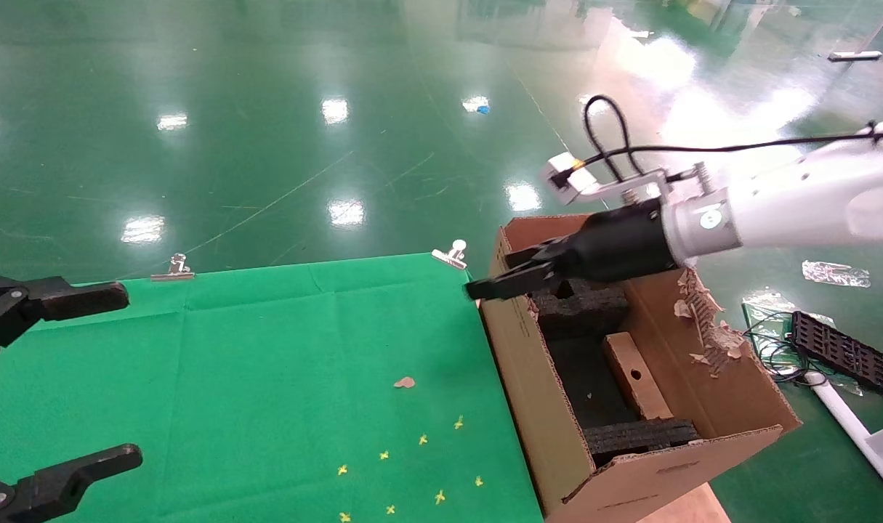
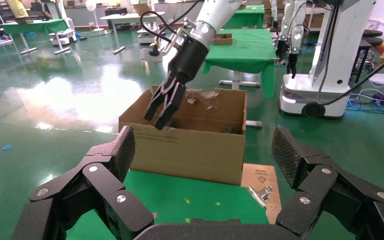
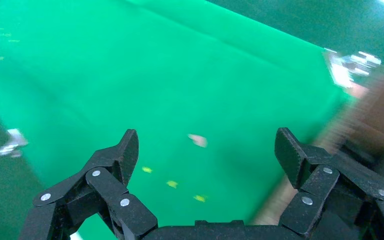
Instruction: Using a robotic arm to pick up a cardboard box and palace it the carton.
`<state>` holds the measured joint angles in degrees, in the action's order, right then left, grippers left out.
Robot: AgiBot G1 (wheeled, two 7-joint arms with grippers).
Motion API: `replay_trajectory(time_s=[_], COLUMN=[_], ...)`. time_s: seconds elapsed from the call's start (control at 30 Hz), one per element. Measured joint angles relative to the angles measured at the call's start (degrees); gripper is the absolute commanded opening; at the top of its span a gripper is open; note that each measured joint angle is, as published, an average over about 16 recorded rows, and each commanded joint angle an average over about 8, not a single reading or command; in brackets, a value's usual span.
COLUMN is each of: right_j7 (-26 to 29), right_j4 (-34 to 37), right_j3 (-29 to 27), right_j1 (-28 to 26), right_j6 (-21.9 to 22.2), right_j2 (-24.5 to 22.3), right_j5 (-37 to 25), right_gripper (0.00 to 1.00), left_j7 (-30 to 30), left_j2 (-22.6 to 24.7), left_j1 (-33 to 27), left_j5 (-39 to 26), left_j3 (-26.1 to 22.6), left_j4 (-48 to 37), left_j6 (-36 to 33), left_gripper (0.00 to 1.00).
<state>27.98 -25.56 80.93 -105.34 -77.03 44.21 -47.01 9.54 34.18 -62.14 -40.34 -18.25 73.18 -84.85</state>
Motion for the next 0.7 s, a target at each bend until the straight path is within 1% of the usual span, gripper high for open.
replay_trajectory(time_s=[0.7], right_j7=[-8.98], right_j4=[-25.04], right_j3=[-33.84], right_j1=[22.82], right_j6=[-4.52], right_j2=[-4.79], right_j5=[2.68], right_gripper=[1.00], left_j7=[-0.02], left_j2=[-0.02], left_j1=[-0.01], left_j5=[0.03], left_j3=[-0.04], left_j4=[0.00], left_j6=[0.02], left_gripper=[1.00])
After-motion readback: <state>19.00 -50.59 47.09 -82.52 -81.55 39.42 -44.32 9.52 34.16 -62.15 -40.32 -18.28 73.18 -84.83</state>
